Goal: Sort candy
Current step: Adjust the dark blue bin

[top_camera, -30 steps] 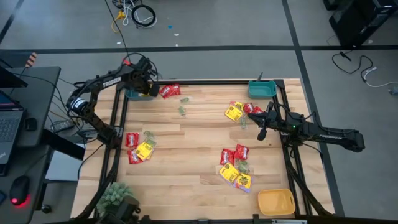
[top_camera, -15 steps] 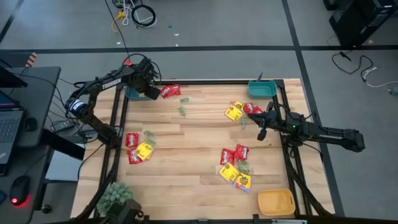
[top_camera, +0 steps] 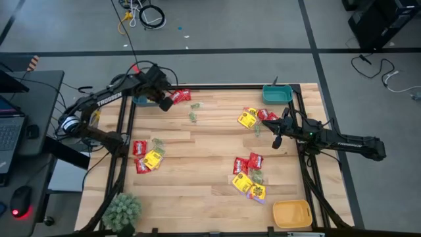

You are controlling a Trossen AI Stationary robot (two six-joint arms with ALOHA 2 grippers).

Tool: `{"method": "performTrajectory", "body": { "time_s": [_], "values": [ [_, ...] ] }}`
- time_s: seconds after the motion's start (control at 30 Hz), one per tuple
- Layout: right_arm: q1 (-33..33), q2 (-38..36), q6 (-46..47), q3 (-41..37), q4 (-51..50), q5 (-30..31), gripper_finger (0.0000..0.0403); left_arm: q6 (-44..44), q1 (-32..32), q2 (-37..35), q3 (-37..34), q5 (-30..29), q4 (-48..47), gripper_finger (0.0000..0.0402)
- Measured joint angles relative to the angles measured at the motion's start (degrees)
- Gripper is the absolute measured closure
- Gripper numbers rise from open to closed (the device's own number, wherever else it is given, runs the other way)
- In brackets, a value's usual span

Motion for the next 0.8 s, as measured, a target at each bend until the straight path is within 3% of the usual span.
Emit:
{"method": "performTrajectory", "body": {
  "time_s": [0.17,0.37,0.6,0.8],
  "values": [
    [0.0,0.0,0.0,0.0,0.51,0.01,0.0403,0.05,-0.35,1.62,-0.02,0.36,-1.0,0.0389],
    [0.0,-0.02,-0.01,0.0,2.68,-0.01,0.0403,2.5,-0.39,6.25,-0.02,-1.46,-1.27,0.0344],
    [0.02,-0.02,-0.02,0.0,2.76,-0.01,0.0403,3.43,-0.33,9.72,-0.02,-12.02,0.13,0.028],
    [0.0,-0.02,0.0,0.02,2.8,-0.01,0.0403,4.58,1.45,9.81,-0.02,-10.41,0.41,0.0264]
  ]
}}
